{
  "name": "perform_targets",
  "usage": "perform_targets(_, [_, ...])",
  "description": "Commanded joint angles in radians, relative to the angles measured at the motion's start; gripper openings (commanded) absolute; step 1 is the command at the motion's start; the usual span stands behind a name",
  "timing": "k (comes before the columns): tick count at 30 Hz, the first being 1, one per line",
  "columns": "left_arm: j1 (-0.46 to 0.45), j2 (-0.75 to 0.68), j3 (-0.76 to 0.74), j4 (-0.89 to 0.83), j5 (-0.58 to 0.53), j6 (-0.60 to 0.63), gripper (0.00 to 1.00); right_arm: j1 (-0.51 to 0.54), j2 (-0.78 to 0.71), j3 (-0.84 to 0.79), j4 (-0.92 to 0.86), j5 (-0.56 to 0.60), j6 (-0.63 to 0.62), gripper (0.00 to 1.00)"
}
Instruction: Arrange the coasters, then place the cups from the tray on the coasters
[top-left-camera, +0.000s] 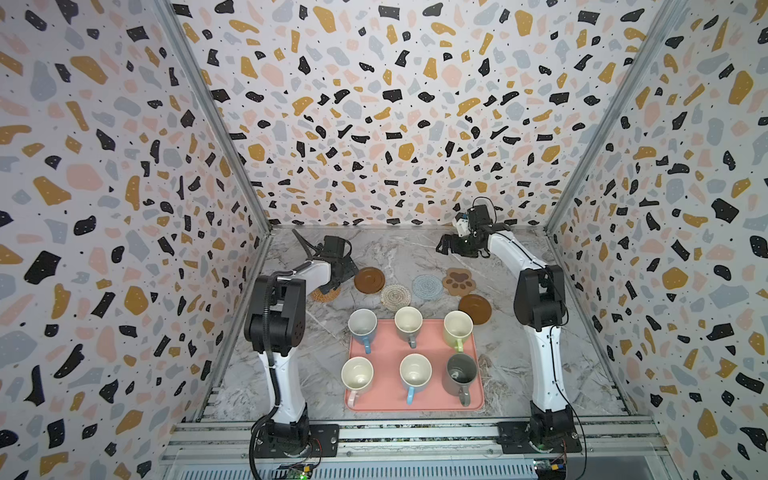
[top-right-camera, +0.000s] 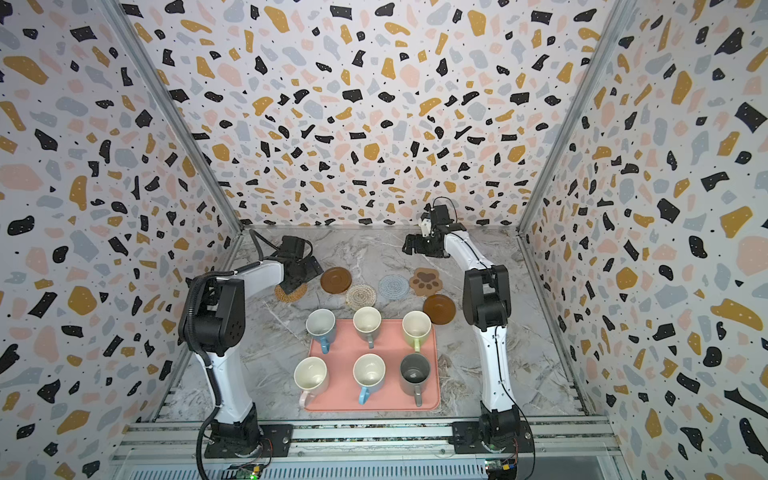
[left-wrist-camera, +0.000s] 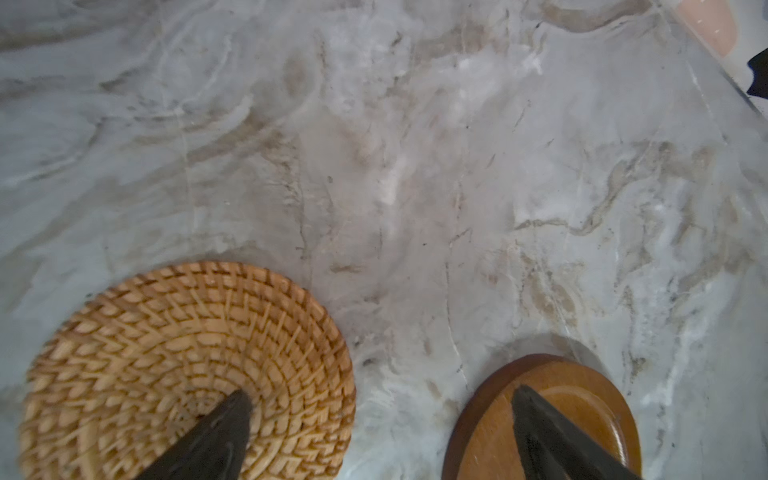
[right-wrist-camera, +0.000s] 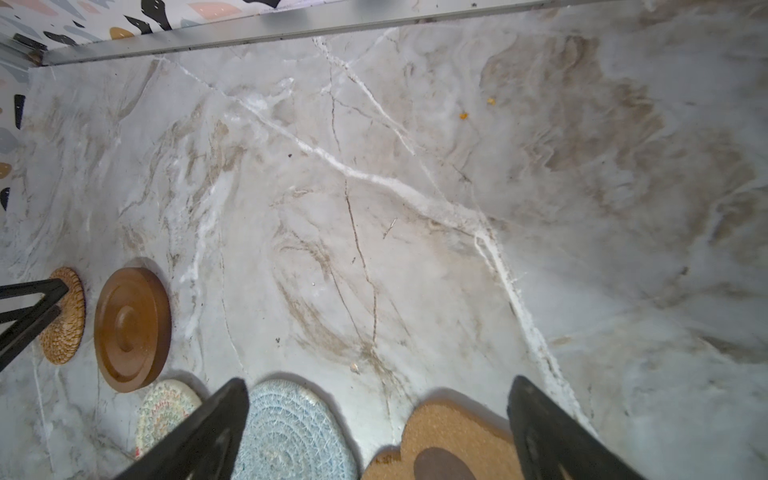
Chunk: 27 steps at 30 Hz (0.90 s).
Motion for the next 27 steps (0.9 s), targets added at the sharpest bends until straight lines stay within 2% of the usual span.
perform_targets(1, [0.027, 0.019, -0.034, 0.037, 0.048, 0.018, 0.99, 0.009, -0.013, 0.028, -0.017, 0.020, 0.011, 0.99])
perform_targets(7, [0.032, 0.063, -0.011, 0.052, 0.093, 0.043, 0.99, 0.019, -0.014, 0.026, -0.020, 0.030, 0.014, 0.99])
perform_targets(27, [0.003, 0.102, 0.046, 0.098, 0.136, 0.003, 0.99, 0.020, -0.013, 0.034, 0.011, -0.001, 0.032, 0.99])
